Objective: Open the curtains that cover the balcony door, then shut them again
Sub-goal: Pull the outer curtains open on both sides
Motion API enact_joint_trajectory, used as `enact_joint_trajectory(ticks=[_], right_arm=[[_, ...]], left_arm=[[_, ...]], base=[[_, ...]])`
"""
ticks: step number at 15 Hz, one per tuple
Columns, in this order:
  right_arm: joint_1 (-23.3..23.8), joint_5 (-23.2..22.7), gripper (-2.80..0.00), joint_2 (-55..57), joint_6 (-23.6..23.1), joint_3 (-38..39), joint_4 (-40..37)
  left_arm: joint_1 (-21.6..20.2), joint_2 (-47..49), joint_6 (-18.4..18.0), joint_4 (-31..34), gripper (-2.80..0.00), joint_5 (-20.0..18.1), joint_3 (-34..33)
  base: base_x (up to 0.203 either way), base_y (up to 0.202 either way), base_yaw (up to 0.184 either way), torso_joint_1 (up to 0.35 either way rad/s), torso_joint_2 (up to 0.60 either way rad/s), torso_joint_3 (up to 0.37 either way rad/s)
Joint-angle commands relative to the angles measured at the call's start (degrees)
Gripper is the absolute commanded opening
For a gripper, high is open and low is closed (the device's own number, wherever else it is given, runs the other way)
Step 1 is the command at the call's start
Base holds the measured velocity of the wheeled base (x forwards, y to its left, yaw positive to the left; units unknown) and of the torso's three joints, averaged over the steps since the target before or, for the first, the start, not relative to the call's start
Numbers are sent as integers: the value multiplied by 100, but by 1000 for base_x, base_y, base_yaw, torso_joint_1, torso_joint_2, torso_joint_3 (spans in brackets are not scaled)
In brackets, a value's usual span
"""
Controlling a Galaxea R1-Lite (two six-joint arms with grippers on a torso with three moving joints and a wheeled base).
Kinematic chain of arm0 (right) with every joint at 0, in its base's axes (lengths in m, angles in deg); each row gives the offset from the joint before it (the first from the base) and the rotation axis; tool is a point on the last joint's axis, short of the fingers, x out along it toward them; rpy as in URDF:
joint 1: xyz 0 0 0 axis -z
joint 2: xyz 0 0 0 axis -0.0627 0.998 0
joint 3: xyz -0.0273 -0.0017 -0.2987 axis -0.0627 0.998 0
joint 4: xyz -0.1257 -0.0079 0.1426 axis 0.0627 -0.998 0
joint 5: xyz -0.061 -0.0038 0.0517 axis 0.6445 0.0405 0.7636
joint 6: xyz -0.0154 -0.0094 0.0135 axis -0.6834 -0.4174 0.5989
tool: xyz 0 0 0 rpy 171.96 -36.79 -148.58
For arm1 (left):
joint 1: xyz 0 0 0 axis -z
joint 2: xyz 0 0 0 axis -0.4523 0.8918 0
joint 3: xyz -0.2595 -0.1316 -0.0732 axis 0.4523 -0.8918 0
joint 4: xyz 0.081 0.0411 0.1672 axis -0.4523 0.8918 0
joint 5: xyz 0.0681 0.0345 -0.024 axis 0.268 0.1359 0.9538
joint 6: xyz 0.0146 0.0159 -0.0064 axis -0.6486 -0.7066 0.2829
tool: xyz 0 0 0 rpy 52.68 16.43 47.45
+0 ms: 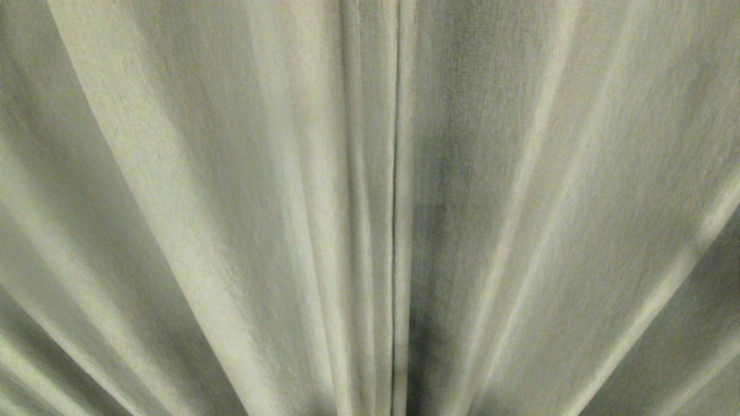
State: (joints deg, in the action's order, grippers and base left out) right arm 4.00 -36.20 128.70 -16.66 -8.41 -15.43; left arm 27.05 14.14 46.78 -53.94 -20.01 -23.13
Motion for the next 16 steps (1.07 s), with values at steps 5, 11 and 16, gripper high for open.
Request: enact_joint_trajectory(ticks=[5,11,16], right_arm=[[12,322,0,2082,-5,-709,1151],[12,661,0,2948,126,-1593,1479],[11,660,-280,3111,216,-1663,1859]], left_arm=[[2,-2,2,0,-280,-2,0],[2,-2,2,0,-280,-2,0],[2,-2,2,0,-280,-2,0]], base=[[0,0,0,0,0,0],[0,0,0,0,0,0],[0,0,0,0,0,0]])
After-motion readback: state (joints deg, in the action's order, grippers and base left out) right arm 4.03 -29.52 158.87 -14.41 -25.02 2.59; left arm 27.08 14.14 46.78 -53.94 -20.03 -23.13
